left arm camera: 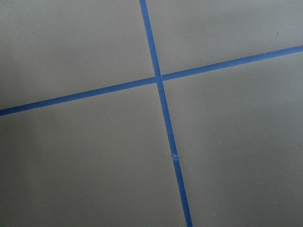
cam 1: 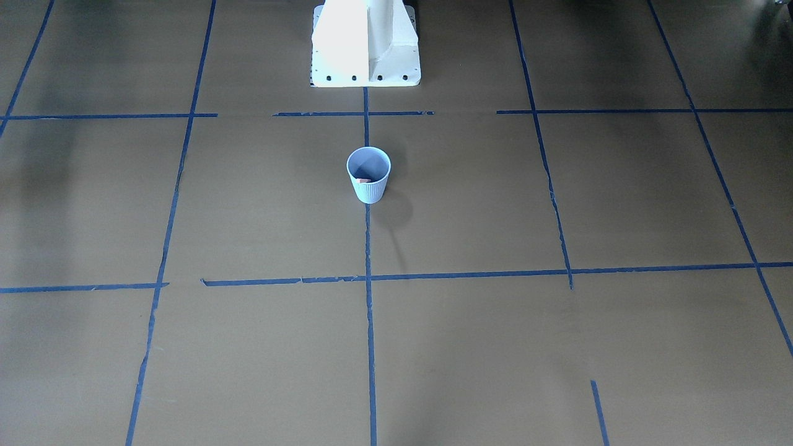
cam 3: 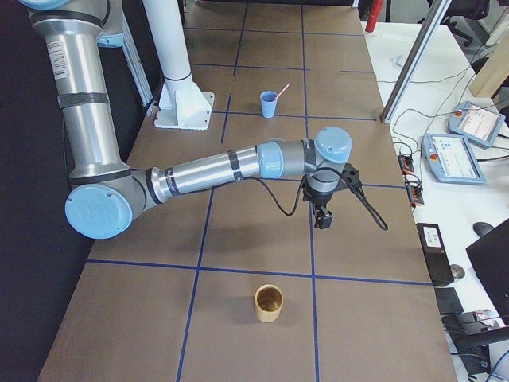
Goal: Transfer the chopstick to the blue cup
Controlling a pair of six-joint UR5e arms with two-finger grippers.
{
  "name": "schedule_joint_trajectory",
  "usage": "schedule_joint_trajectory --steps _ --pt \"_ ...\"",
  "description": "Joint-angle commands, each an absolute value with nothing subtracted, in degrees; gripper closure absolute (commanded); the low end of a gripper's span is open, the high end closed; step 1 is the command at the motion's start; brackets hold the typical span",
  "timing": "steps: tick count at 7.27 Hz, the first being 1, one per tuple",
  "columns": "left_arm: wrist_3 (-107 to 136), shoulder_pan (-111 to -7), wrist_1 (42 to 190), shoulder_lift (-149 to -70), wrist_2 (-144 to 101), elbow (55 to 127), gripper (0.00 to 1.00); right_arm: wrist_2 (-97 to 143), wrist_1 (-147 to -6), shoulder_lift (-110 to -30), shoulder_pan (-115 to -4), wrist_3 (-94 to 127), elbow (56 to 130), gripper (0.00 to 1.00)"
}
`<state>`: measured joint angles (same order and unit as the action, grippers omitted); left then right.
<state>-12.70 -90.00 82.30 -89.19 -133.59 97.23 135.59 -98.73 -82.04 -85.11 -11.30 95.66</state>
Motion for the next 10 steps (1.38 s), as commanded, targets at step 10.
schedule_joint_trajectory --steps 10 --pt "-11.60 -90.35 81.74 -88.42 -133.59 95.02 0.00 139.31 -88.86 -91.85 -93.25 -1.76 92.20 0.00"
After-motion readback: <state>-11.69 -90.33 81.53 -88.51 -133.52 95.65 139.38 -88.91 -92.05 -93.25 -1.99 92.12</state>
